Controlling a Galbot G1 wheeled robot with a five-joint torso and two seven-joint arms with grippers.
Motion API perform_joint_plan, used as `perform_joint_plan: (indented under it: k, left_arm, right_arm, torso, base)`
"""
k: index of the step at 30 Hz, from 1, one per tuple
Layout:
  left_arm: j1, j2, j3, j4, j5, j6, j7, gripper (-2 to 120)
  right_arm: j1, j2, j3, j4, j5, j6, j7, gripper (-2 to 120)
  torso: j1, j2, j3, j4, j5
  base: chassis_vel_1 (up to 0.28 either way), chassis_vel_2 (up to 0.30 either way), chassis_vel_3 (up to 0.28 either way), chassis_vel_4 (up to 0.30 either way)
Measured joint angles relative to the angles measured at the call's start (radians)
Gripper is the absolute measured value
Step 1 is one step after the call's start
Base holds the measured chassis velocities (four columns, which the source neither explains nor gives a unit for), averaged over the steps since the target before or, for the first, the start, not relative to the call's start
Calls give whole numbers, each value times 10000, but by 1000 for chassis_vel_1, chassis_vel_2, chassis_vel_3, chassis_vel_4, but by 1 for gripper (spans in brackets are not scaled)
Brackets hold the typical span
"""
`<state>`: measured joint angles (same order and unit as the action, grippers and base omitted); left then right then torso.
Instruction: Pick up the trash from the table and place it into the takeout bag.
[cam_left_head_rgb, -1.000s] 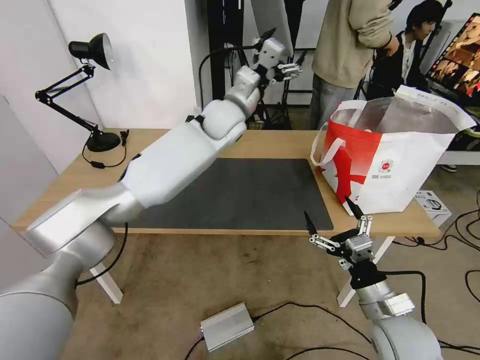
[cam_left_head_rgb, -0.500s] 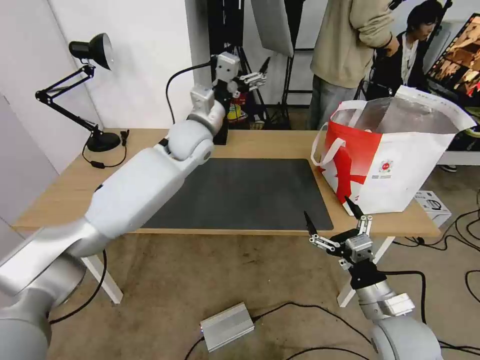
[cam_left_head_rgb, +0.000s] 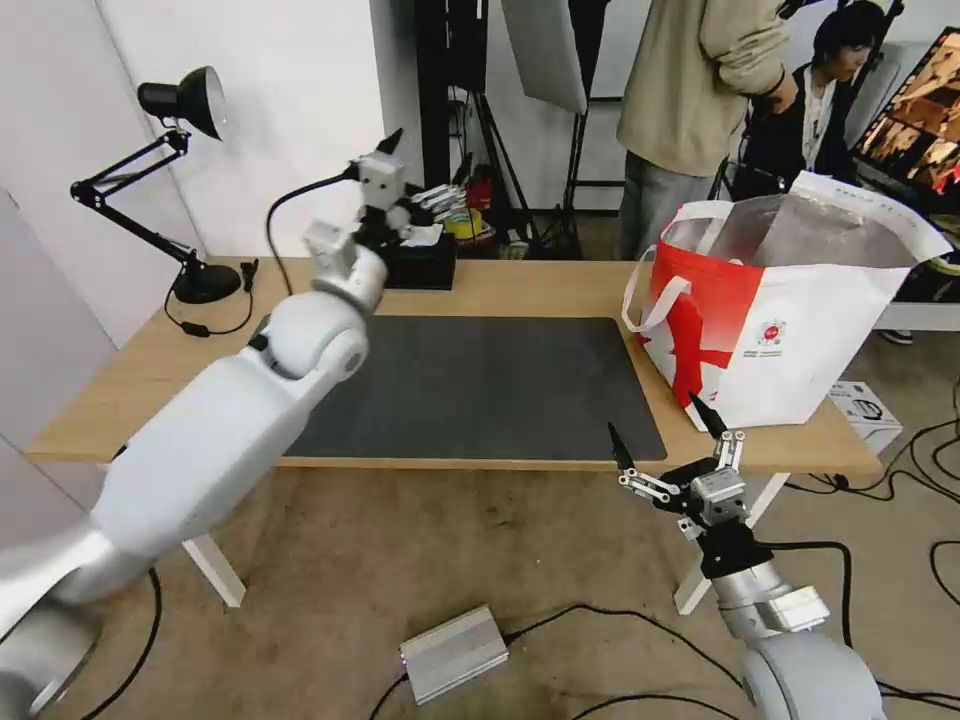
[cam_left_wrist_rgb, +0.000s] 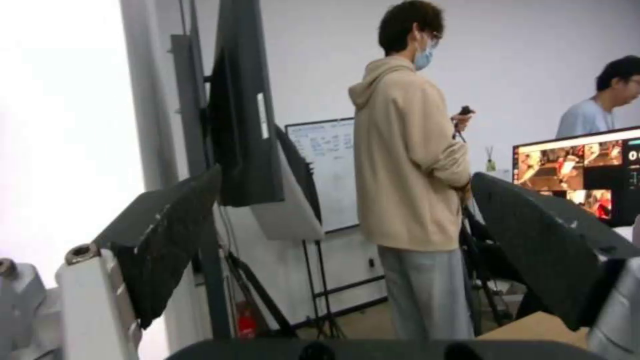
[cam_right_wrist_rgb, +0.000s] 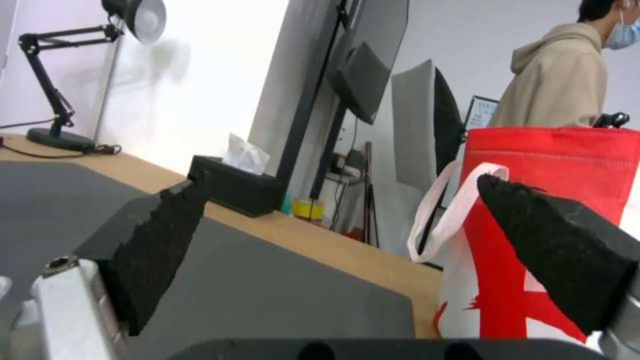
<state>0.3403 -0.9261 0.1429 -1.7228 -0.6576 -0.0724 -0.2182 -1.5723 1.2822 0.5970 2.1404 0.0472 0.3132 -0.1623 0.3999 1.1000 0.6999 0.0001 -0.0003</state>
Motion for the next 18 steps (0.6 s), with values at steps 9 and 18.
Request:
perform_joint_plan:
  k: [9, 18]
  left_arm:
    - [1422, 346, -1336, -950, 315, 105, 4, 100]
    - [3713, 842, -2879, -2285, 642, 55, 257, 100]
  right_arm:
    - [-1, 0, 0, 0, 0, 0, 0, 100]
    - [0, 0, 0, 0, 0, 0, 0, 100]
  torso:
    - [0, 0, 0, -1, 1]
    - [-1, 1, 0, -1, 2]
  base:
    - [0, 0, 0, 0]
    - [0, 0, 0, 0]
